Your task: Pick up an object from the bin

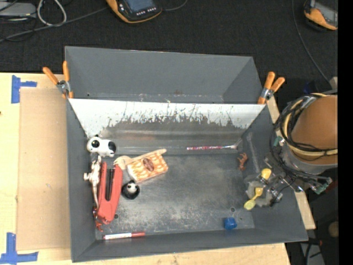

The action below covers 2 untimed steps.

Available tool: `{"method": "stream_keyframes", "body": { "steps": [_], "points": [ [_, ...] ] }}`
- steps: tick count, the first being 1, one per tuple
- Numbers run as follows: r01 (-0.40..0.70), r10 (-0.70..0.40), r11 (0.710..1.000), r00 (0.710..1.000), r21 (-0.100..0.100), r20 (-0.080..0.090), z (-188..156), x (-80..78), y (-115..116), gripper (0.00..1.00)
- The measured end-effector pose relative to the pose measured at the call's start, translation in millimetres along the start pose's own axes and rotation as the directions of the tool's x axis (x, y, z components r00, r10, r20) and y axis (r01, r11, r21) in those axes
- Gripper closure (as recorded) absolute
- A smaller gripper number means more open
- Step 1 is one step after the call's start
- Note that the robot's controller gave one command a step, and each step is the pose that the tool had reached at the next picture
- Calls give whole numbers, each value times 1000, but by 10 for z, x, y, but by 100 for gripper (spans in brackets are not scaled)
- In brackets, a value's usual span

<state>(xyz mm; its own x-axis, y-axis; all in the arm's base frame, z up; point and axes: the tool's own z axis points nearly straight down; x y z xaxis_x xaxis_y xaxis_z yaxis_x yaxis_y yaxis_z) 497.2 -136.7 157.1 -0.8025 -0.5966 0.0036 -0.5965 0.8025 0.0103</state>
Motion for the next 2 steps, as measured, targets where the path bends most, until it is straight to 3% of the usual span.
{"method": "stream_keyframes", "body": {
  "steps": [1, 2],
  "points": [
    [-2, 2, 1000, 1000, -5, -3, -485, 3, 17, 100],
    [-5, 5, 1000, 1000, -4, 0, -738, -5, 18, 100]
  ]
}}
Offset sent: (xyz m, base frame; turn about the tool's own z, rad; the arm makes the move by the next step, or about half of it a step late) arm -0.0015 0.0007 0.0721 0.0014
